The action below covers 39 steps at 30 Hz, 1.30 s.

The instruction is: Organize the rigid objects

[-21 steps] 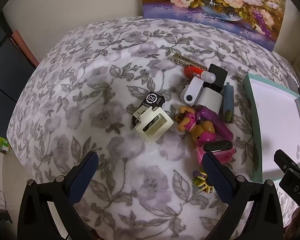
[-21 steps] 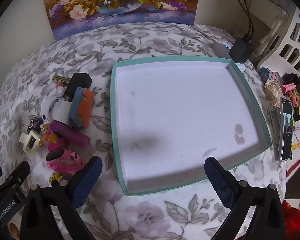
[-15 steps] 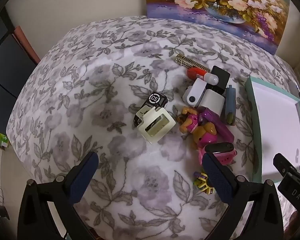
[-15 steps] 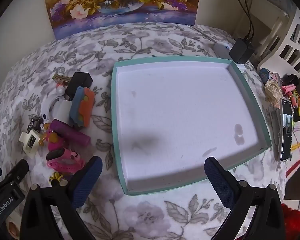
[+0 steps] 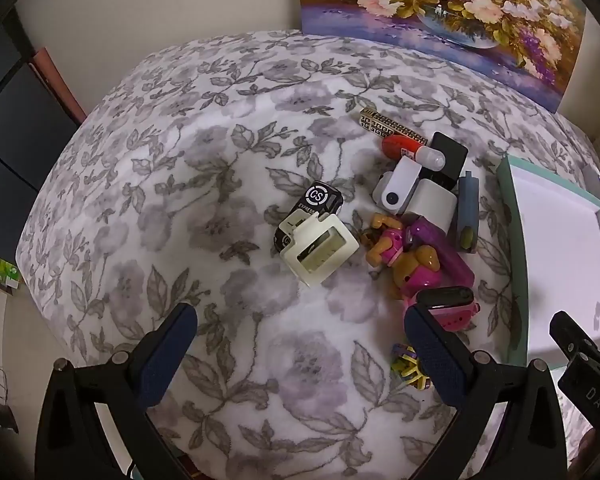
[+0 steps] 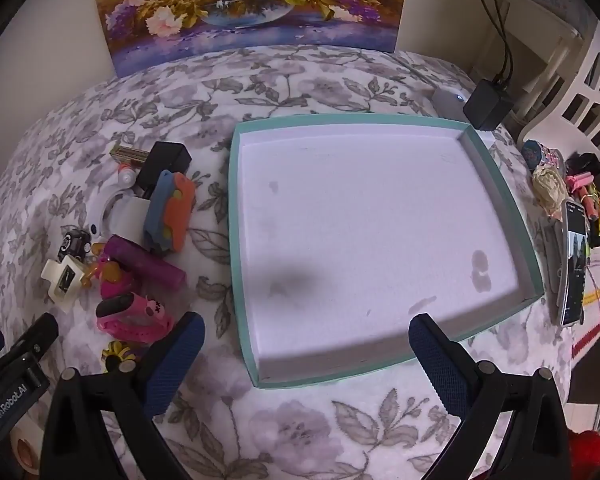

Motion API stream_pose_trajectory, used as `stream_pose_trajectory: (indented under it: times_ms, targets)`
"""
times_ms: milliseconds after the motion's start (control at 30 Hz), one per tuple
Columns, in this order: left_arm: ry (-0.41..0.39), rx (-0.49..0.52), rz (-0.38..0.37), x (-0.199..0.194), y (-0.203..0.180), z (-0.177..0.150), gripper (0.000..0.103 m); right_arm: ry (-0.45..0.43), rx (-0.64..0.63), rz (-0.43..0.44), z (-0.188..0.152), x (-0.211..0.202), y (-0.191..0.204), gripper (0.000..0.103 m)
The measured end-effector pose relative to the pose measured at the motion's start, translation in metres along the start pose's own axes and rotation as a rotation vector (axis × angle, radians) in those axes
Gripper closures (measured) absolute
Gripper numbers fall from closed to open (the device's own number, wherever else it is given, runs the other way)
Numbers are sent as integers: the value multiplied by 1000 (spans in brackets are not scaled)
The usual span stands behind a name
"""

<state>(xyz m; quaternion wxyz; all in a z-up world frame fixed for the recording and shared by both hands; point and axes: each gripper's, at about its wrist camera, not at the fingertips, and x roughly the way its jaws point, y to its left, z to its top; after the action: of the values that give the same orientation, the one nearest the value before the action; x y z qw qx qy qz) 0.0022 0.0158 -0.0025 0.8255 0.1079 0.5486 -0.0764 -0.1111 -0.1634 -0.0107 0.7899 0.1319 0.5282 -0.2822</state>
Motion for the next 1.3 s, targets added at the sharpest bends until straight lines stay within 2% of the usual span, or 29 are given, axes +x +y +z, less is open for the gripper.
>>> stream_pose_trajectory:
  times_ms: [500, 1300]
  targets:
    - [7, -21, -5, 0, -1, 2, 0, -9, 3, 33, 0, -1, 1, 0]
    - [8, -24, -4, 0, -2, 2, 0, -6, -2, 32, 0, 0, 5, 0]
